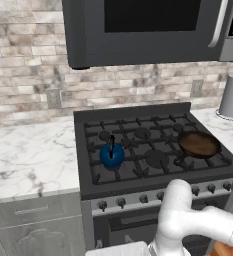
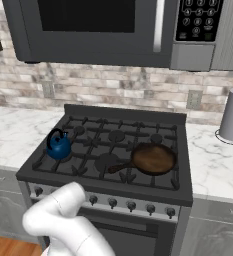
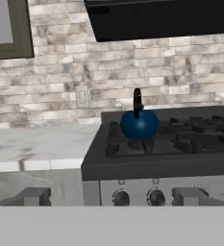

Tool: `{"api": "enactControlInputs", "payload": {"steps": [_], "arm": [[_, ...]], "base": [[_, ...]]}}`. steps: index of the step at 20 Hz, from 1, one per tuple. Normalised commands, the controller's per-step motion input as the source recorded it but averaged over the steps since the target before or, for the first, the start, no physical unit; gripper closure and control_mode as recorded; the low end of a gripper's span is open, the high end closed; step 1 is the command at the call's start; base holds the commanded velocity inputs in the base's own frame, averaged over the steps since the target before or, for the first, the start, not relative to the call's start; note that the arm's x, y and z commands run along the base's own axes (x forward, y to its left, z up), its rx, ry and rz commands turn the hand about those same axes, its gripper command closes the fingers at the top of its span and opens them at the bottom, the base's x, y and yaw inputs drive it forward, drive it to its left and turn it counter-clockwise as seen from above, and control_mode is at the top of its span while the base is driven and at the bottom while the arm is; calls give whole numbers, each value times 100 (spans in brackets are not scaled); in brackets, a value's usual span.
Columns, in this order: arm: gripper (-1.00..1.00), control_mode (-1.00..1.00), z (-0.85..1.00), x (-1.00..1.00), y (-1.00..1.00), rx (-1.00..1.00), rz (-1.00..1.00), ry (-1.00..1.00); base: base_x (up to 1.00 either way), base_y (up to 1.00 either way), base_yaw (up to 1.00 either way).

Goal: Pick the kettle from the counter and place it on a stove burner. Then turn the burner on.

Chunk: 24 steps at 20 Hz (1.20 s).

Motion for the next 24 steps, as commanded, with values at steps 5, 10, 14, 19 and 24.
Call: {"api": "enactControlInputs", "payload": {"steps": [5,10,14,19,24], "arm": [[-100,-100,-21,53,-3,1,0,-13],[-100,-100,-34,47,-1,0,0,-8],[-100,-100,-33,40,-8,0,0,-5],[-100,-100,-29,45,-5,0,0,-2],[-100,-100,-28,50,0,2,0,0]], "base": [[0,0,0],[0,0,0],[0,0,0],[0,0,0],[0,0,0]]}}
